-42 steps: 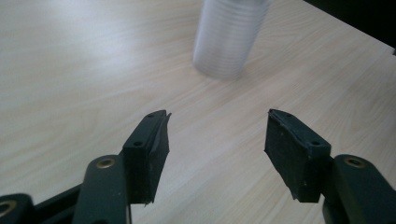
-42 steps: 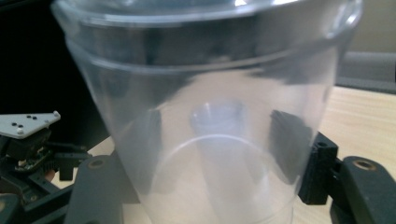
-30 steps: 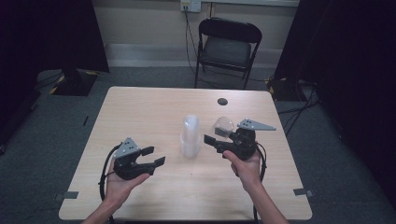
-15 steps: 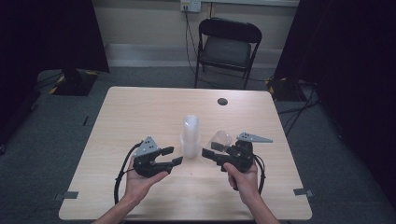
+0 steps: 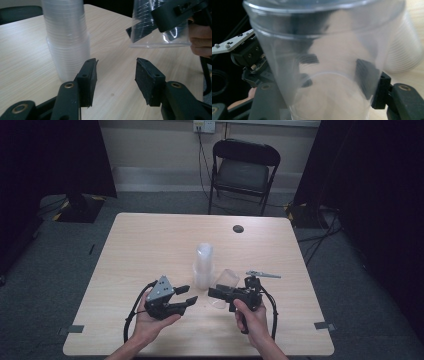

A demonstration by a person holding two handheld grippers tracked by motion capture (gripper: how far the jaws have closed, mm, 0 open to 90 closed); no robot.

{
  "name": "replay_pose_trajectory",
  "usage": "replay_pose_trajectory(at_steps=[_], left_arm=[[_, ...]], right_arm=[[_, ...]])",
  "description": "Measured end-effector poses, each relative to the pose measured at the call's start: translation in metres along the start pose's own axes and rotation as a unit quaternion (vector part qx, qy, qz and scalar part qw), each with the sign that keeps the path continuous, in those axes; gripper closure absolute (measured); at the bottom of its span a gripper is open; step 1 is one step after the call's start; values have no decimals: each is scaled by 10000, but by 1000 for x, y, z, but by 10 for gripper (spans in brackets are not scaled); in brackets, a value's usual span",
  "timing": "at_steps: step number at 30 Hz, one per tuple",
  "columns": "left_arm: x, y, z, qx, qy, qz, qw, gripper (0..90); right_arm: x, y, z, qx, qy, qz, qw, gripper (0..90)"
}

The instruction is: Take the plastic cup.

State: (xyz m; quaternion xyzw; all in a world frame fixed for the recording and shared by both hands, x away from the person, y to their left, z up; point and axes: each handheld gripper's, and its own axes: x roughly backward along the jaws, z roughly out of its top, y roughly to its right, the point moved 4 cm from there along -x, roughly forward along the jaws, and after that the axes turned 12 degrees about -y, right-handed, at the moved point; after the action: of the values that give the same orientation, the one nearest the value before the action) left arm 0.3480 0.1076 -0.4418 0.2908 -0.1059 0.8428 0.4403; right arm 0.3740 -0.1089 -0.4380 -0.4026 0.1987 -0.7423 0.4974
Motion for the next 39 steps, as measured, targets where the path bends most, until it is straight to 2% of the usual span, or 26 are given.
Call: replay_pose_trajectory(at_steps=[1,3,6,11,15,19,23,24,28,31,33,39], left_arm=[[0,2,0,-19,26,-37,10000,525],[1,6,1,-81,66,2,9999,540],[-2,11,1,-177,32,-58,9998,543],[-7,17,4,-261,88,6,9996,550],[-8,20,7,-320,160,103,9993,600],[-8,24,7,-390,236,209,9987,620],[-9,27,7,-473,316,331,9978,635],[-9,27,7,-498,375,349,9974,678],[-10,30,7,-635,584,490,9951,693],[-13,30,7,-629,695,568,9940,706],[-14,29,6,-630,755,605,9933,714],[-17,30,8,-769,736,744,9915,702]], right_arm=[[0,0,0,0,0,0,10000,368],[-1,-2,0,-80,-19,133,9999,368],[-4,-4,-1,-197,-39,330,9993,366],[-8,-6,-1,-389,-212,543,9975,364],[-11,-7,-2,-530,-300,684,9958,365],[-15,-9,-3,-552,-353,724,9952,365],[-18,-11,-4,-684,-388,872,9931,365],[-20,-12,-4,-696,-398,932,9924,366],[-23,-15,-5,-685,-461,932,9922,365],[-24,-16,-5,-729,-455,1017,9911,365],[-25,-17,-5,-739,-470,993,9912,363],[-27,-17,-5,-855,-492,935,9907,363]])
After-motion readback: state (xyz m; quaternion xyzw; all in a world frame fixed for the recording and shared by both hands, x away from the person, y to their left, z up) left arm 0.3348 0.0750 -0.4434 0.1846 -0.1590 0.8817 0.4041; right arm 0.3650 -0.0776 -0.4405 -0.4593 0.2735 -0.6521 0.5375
